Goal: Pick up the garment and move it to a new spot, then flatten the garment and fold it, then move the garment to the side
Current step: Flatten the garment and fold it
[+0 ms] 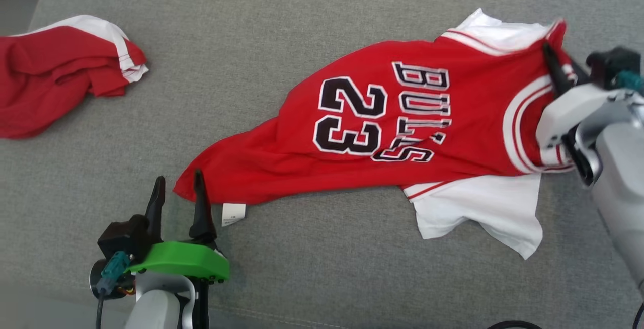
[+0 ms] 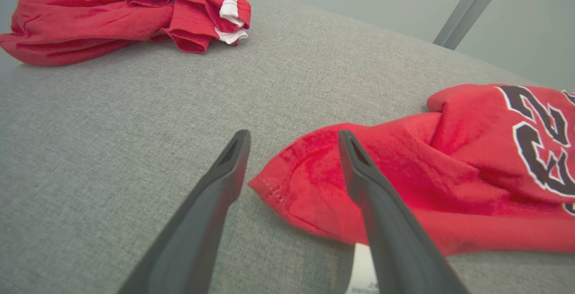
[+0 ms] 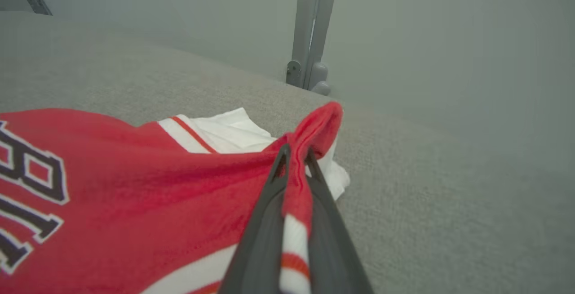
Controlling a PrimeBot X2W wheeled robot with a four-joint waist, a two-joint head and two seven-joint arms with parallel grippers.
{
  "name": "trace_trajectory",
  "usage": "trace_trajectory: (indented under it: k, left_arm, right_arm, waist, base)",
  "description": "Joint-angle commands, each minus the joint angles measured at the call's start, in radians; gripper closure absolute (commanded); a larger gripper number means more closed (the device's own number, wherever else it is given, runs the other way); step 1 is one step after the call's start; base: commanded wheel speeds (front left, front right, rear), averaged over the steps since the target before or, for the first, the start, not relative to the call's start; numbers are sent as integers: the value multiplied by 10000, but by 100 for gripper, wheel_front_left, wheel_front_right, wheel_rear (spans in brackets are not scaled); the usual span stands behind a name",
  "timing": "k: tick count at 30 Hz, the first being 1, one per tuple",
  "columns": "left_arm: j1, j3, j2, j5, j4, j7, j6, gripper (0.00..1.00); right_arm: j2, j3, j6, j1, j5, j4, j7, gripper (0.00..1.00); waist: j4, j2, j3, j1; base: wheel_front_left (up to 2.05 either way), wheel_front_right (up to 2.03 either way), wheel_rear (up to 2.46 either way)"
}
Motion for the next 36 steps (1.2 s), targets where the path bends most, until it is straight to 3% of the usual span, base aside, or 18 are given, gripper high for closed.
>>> trace_trajectory:
  k: [1, 6, 10, 11, 12, 20, 28, 36]
  left_arm:
    - [-156, -110, 40, -142, -55, 11, 28, 0]
    - [-333, -626, 40, -424, -114, 10, 207, 0]
    - [-312, -781, 38, -554, -96, 11, 250, 0]
    - [-282, -796, 38, -541, -73, 11, 259, 0]
    - [-231, -795, 38, -519, -48, 11, 273, 0]
    - [52, -401, 43, -77, 72, 11, 125, 0]
    - [518, 80, 40, 513, 329, 11, -68, 0]
    - [908, 404, 42, 777, 357, 11, -227, 0]
  right_arm:
    - [-209, 38, -18, -544, -227, -51, -69, 100]
    - [-658, -150, -18, -2278, -1088, 595, -78, 100]
    - [-790, -1144, -18, -2777, -1808, 859, -84, 100]
    - [-706, -1470, -18, -2751, -1952, 986, -74, 76]
    - [-587, -1667, -18, -2669, -2147, 1169, -63, 0]
    - [373, -2549, -18, -1183, -2658, 279, -65, 0]
    - [1294, -2074, -18, 1830, -1894, -2138, -65, 0]
    - [1900, -1989, -18, 4177, -1344, -3755, -67, 0]
  waist:
    - [409, -1, 353, 0]
    - [1074, -1, 632, 0]
    - [1284, -1, 628, 0]
    - [1290, -1, 576, 0]
    - [1271, -1, 504, 0]
    - [418, -1, -293, 0]
    - [-774, -1, -1261, 0]
    - [-1390, -1, -1888, 0]
  base:
    - [0, 0, 0]
    - [0, 0, 0]
    - [0, 0, 0]
    - [0, 0, 0]
    - [0, 0, 0]
    - [0, 0, 0]
    - [0, 0, 0]
    - [0, 0, 0]
